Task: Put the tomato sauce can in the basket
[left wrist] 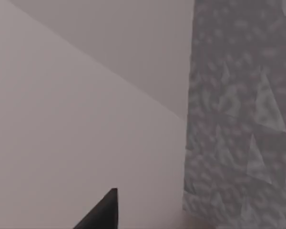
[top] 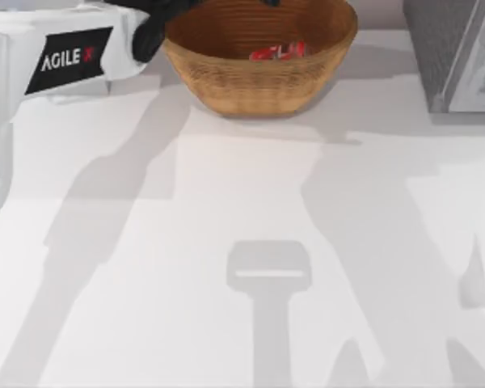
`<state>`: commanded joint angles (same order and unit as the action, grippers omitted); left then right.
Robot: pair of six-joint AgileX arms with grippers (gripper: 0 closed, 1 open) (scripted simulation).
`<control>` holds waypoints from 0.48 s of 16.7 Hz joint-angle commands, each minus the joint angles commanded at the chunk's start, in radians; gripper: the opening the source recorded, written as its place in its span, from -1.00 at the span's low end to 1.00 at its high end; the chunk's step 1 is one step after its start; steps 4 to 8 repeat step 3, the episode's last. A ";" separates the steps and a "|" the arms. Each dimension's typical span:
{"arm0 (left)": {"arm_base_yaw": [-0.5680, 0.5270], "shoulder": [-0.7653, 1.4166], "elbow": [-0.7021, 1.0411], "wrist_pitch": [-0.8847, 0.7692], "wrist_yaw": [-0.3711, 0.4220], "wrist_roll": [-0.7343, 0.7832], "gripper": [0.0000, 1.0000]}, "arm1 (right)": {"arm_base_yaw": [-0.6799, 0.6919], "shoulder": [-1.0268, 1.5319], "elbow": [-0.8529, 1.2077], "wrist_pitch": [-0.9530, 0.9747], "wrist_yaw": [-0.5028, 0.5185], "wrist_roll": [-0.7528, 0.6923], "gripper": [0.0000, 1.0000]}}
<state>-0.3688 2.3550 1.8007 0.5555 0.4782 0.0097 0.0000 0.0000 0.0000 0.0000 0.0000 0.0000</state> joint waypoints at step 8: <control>0.000 0.000 0.000 0.000 0.000 0.000 1.00 | 0.000 0.000 0.000 0.000 0.000 0.000 1.00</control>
